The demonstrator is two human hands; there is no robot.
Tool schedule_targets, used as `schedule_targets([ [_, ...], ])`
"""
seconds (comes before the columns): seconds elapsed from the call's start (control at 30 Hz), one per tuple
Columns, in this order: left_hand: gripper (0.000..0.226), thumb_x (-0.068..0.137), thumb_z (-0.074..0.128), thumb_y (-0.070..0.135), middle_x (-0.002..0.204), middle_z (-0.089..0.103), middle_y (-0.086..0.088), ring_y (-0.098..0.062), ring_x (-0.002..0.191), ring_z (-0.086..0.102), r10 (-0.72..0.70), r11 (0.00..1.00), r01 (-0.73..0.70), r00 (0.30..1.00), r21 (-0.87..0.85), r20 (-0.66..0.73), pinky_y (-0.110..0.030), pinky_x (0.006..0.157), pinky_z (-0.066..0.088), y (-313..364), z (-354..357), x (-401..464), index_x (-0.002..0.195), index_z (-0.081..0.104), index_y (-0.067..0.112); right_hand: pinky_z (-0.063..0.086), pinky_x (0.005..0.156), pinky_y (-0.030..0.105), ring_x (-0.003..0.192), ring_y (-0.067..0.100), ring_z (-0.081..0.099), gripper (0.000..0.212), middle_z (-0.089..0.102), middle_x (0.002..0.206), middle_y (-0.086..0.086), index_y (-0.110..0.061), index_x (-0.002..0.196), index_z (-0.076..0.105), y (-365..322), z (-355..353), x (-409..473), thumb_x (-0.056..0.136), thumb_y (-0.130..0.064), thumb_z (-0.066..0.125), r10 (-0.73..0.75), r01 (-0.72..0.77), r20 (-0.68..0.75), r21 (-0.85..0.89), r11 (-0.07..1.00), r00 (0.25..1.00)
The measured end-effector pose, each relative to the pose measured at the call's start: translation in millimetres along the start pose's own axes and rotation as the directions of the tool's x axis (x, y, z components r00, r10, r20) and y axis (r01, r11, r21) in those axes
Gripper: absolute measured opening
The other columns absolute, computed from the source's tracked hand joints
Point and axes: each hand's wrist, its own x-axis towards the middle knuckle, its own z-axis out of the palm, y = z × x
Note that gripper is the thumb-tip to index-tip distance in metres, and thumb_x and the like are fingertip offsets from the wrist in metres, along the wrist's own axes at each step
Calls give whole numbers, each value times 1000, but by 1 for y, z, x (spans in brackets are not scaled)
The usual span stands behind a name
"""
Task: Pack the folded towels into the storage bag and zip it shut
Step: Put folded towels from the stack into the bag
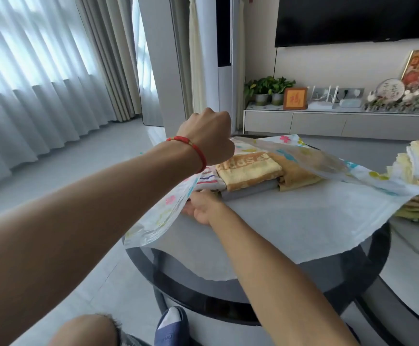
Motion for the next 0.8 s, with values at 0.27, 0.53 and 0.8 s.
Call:
schedule_targets([
  [0.27,26,85,60,11,104,69,-9,-32,87,66,130,983,-124,991,134,-36,-40,70,59,45,21,12,109,68,13,60,70,33,83,26,72,25,76,103,18,-3,119,67,-17,-136,-140,104,-20,56,-72,118,111,-482,868,991],
  [0.53,28,94,59,20,112,66,-9,-34,97,65,321,936,-311,946,168,-37,-40,72,55,144,65,50,120,66,16,50,53,28,67,21,67,16,76,86,12,-7,108,70,-86,-326,-268,103,-17,57,-301,-129,-387,-773,621,871],
  [0.8,28,96,56,35,118,66,-10,-37,106,64,411,896,-395,911,202,-42,-36,69,39,218,99,84,119,65,22,53,87,47,110,46,62,30,67,118,30,1,113,70,-181,-455,-267,98,-22,59,-823,-512,-544,-760,401,164],
])
